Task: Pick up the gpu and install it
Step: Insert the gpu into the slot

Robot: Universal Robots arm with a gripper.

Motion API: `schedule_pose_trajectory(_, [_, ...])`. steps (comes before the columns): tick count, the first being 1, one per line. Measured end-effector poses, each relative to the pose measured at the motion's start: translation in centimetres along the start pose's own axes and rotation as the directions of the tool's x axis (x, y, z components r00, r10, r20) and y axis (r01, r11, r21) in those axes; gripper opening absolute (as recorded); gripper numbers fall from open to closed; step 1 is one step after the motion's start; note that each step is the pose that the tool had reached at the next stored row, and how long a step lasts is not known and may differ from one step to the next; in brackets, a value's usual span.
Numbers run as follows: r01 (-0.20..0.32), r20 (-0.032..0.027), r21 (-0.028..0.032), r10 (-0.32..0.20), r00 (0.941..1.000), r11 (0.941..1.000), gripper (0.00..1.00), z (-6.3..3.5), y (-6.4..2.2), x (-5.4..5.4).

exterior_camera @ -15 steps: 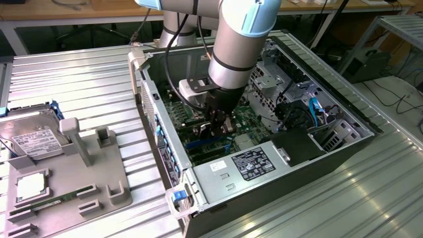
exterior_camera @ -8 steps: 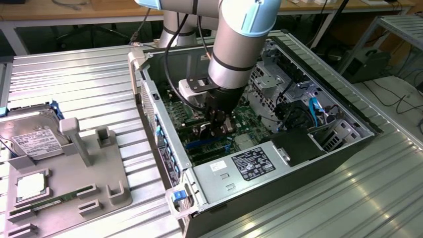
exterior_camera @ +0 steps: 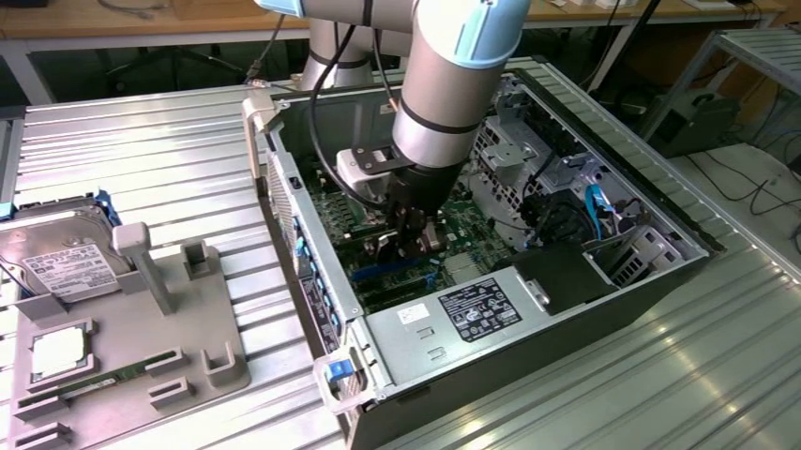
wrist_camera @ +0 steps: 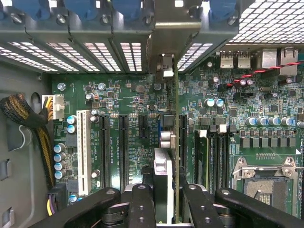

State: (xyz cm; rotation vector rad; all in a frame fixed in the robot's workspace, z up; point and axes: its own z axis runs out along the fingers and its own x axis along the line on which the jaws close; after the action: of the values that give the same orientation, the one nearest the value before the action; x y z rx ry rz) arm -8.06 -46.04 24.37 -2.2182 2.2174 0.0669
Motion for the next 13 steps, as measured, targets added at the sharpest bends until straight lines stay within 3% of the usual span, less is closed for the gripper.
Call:
schedule_pose_trajectory(10, [-0.001,-0.0002,0.0001,0.001,1.0000,1.0000,0.28,0.00,0.00,0.05])
schedule_pose_trajectory(12, [-0.001,-0.0043,0.0002,0.001,1.0000,1.0000,0.28,0.01,-0.01,0.06])
schedule_pose_trajectory(13, [-0.001,-0.0100,0.0002,0.001,0.9999,1.0000,0.28,0.01,-0.01,0.05])
